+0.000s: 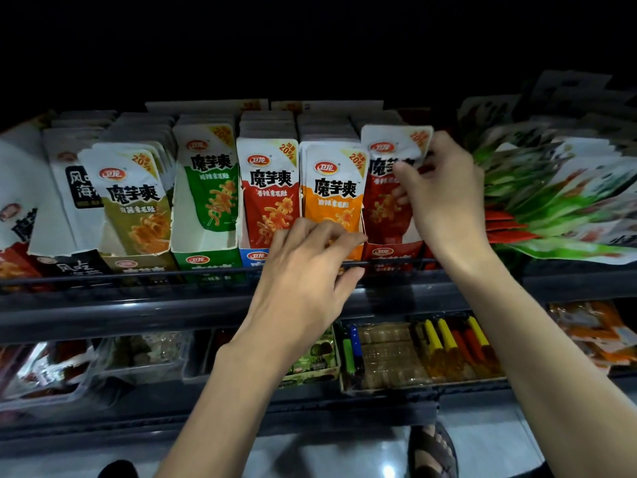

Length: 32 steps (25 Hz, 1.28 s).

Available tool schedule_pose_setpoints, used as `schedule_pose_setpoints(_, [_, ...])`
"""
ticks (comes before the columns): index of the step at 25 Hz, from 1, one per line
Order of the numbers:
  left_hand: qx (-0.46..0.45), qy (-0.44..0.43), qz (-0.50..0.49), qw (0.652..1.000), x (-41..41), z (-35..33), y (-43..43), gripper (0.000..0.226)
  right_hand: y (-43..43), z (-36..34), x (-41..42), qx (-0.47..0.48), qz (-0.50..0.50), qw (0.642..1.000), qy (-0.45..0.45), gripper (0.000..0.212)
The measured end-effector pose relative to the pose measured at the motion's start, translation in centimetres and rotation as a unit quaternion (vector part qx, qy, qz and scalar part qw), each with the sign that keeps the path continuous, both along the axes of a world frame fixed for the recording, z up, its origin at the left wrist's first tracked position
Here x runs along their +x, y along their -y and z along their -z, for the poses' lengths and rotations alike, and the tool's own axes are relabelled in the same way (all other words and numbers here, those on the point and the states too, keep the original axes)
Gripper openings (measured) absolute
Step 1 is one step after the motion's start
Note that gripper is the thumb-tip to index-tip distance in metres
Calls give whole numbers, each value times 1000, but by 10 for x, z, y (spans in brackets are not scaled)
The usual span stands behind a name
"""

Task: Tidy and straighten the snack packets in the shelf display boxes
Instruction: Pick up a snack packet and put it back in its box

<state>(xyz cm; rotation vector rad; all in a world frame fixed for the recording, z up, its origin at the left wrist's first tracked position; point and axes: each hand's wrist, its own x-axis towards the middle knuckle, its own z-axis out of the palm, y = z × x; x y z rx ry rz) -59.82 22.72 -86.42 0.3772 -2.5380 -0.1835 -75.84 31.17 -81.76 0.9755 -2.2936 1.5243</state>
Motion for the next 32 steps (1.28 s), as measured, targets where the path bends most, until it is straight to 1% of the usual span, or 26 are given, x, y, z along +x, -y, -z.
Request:
schedule_pose_setpoints(1, [-2,2,0,1000,-1,0,0,39,1,1,-2,40,9,999,-1,17])
schedule_pose_setpoints(3, [-2,7,-3,1000,-4,1,0,40,1,1,-1,100,27,995,-8,31])
schedule_pose_setpoints(7, [1,9,-6,1000,-5,0,-1,41,2,0,10,143,41,988,-45,88])
schedule_pose_setpoints(8, [6,9,-5,1000,-5,0,-1,41,3,1,12,164,54,983,-60,94])
schedule_pose_setpoints(9, [12,11,-4,1000,-4,0,-1,41,5,3,14,186,63,977,-81,95])
schedule_pose_setpoints(12, [32,0,1,999,-3,0,0,37,8,8,14,217,72,965,-129,87])
schedule_pose_setpoints(14, [50,-24,-3,998,-2,-1,1,33,8,8,15,202,73,968,-134,85])
schedule_pose_setpoints(15, [63,-40,-12,997,-1,-2,1,31,7,6,18,181,72,971,-142,81])
schedule_pose_setpoints(16, [76,-57,-24,995,1,-3,2,29,7,4,21,152,72,973,-155,72])
schedule_pose_setpoints(18, [99,-92,-56,989,4,-6,5,25,7,0,29,116,58,975,-183,48])
schedule_pose_setpoints(20, [119,-113,-91,982,7,-7,9,22,9,2,35,121,28,974,-189,30])
schedule_pose_setpoints(22, [135,-108,-118,978,8,-7,11,22,14,5,37,136,10,974,-183,24])
schedule_pose_setpoints(25, [142,-100,-122,977,10,-7,12,20,21,5,33,151,18,975,-164,13])
schedule_pose_setpoints(27, [143,-101,-122,977,13,-8,12,19,25,4,29,162,30,976,-143,10])
schedule_pose_setpoints(29, [145,-105,-125,976,17,-10,13,18,26,2,30,150,41,980,-121,13])
schedule_pose_setpoints(30, [144,-107,-130,975,19,-11,14,18,28,0,33,138,51,982,-122,18])
schedule_pose_setpoints(32, [138,-109,-147,973,23,-13,17,18,31,-4,41,118,62,977,-164,28])
